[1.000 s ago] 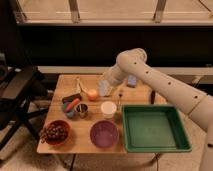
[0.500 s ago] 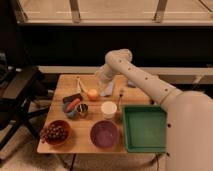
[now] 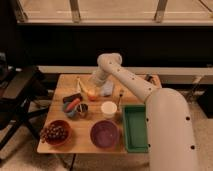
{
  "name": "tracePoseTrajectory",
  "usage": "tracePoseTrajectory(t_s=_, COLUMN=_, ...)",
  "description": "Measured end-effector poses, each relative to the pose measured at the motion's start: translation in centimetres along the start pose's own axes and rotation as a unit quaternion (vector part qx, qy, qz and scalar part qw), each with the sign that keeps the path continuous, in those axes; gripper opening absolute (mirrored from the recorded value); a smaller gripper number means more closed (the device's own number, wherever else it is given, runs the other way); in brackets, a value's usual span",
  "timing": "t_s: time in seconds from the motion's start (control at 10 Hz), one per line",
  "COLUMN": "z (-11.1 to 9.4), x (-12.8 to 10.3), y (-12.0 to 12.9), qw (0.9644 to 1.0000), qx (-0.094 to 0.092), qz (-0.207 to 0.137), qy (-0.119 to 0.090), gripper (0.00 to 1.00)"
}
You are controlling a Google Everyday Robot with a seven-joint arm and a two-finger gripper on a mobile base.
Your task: Place apple in purple bowl
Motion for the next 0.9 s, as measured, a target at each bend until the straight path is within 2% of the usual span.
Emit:
tracePoseTrajectory(t_s=0.5, z=3.8, x=0.8, y=1.6, qw=0.9988, qx=-0.041, qz=0.016, qy=-0.021, gripper=0.65)
tracePoseTrajectory(t_s=0.7, z=4.5, x=1.2, y=2.4, qw=0.9981, qx=-0.051, qz=0.027, qy=-0.022, gripper=0.65)
tracePoseTrajectory(t_s=0.8, z=4.8, x=1.6, y=3.0, qw=0.9976, qx=-0.055, qz=0.035, qy=-0.022, gripper=0.62)
tracePoseTrajectory(t_s=0.9, z=4.8, x=1.7, y=3.3, qw=0.9973, qx=-0.058, qz=0.039, qy=-0.023, gripper=0.55)
